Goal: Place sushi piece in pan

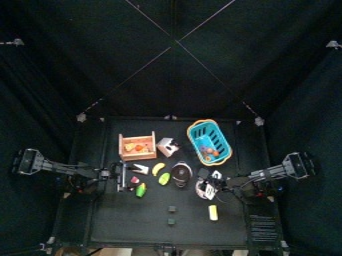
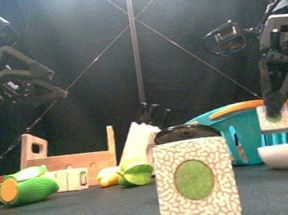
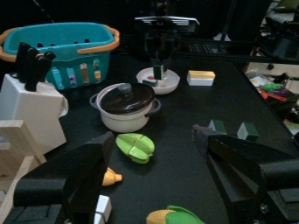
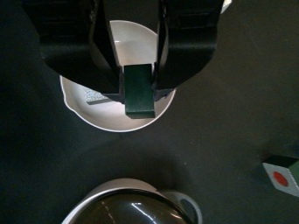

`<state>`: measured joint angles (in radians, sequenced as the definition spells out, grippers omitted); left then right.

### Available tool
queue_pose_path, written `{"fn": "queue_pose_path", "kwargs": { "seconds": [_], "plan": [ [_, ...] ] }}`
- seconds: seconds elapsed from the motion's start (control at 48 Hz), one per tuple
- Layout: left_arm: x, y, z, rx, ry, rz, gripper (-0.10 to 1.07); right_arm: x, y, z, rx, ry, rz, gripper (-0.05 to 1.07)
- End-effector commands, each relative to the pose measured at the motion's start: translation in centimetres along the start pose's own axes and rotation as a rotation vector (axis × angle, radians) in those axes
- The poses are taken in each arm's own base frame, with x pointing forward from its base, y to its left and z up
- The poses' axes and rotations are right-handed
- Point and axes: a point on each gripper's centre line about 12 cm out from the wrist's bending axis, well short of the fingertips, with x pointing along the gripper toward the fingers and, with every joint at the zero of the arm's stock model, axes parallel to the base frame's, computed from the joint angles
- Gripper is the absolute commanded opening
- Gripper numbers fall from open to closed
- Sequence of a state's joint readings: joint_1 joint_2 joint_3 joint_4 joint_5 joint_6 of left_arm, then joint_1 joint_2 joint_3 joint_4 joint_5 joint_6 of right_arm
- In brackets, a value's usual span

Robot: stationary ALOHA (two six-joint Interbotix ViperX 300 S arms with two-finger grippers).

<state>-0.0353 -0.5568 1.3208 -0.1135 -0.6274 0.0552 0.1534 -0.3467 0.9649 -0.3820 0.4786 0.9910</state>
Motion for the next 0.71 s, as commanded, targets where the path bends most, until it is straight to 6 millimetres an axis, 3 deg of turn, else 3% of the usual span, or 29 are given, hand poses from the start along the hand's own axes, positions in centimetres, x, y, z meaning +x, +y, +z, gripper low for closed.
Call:
{"fn": "queue_pose_path", "kwargs": {
  "seconds": [0.0, 0.146, 0.417, 0.688],
  "plan": [
    [0.20, -0.02, 0.41, -0.001, -0.014, 0.000, 1.03, 0.19, 0.19, 0.25, 0.001, 0.000, 0.000, 0.53],
    [0.23, -0.06, 0.46, -0.001, -0.015, -0.002, 1.03, 0.55, 0.29, 0.35, 0.000, 0.008, -0.007, 0.57],
    [0.22, -0.24, 0.46, 0.000, -0.015, -0.009, 1.03, 0.64, 0.36, 0.43, 0.000, 0.010, -0.010, 0.78],
    [0.22, -0.27, 0.46, 0.001, -0.015, -0.011, 1.03, 0.66, 0.42, 0.50, -0.003, 0.006, -0.007, 0.83]
  ]
}}
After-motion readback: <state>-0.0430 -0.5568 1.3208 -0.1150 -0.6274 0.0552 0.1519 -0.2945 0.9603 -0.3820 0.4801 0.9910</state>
